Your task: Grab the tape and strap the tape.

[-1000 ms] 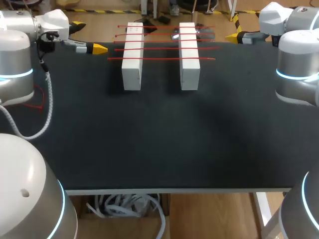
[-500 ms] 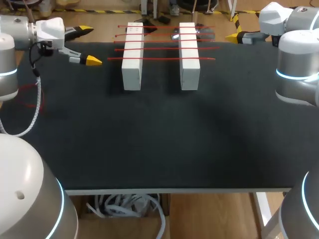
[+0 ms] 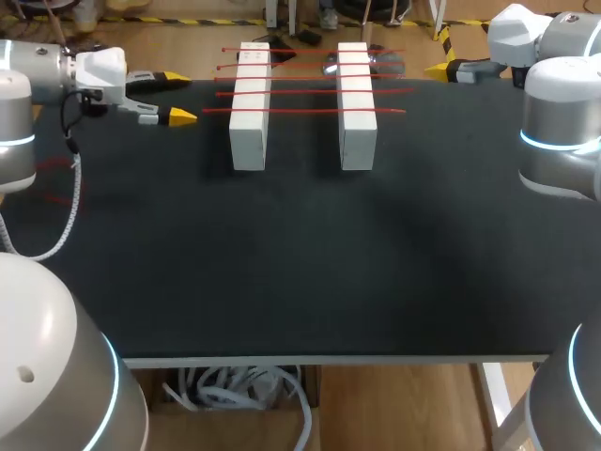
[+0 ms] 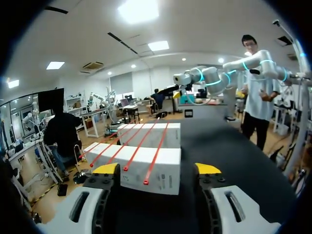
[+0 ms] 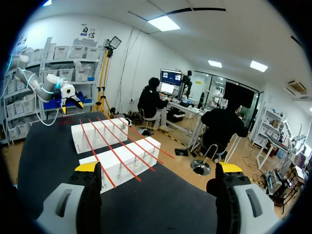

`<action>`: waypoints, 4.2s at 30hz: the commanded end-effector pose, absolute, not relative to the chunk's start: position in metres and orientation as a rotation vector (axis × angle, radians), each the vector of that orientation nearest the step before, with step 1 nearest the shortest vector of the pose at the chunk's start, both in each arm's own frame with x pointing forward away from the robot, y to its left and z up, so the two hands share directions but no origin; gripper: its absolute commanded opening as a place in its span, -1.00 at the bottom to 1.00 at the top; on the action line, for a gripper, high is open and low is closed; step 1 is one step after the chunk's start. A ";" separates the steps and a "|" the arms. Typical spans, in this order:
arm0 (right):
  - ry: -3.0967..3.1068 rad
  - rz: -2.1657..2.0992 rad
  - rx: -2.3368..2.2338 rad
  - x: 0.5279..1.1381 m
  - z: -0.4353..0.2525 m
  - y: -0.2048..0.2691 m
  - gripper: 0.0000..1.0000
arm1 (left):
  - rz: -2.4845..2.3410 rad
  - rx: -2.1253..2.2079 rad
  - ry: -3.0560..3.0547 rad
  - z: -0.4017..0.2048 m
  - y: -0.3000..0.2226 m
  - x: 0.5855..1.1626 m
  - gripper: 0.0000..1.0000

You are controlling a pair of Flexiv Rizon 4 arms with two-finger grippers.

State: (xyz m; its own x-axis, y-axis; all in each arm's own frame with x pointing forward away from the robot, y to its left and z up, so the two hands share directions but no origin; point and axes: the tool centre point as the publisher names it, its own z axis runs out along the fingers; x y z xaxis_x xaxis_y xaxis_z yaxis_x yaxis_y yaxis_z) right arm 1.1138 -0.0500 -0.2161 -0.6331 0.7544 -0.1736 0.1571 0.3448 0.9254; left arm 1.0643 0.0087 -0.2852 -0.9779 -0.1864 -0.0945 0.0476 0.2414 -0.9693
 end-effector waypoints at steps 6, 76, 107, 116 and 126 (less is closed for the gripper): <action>2.013 1.291 0.793 1.114 -0.216 -0.050 1.00 | -1.869 -0.120 2.310 -0.304 0.006 1.072 0.27; 2.013 1.291 0.793 1.114 -0.216 -0.050 1.00 | -1.956 -0.092 2.323 -0.331 -0.008 1.086 -0.57; 2.013 1.291 0.793 1.114 -0.216 -0.050 1.00 | -1.944 -0.086 2.317 -0.325 -0.006 1.086 -1.00; 2.013 1.291 0.793 1.114 -0.216 -0.050 1.00 | -1.866 -0.044 2.356 -0.316 -0.006 1.084 -1.00; 2.013 1.291 0.793 1.114 -0.216 -0.050 1.00 | -1.585 -0.023 2.504 -0.283 -0.002 1.071 -1.00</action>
State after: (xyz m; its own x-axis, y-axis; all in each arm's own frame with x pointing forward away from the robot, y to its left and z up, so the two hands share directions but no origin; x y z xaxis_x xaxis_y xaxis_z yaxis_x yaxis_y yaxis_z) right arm 1.1138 -0.0501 -0.2161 -0.6330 0.7544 -0.1736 0.1571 0.3448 0.9254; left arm 1.0877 0.0014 -0.3048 -0.9885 -0.0805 -0.1282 0.0960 0.3214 -0.9421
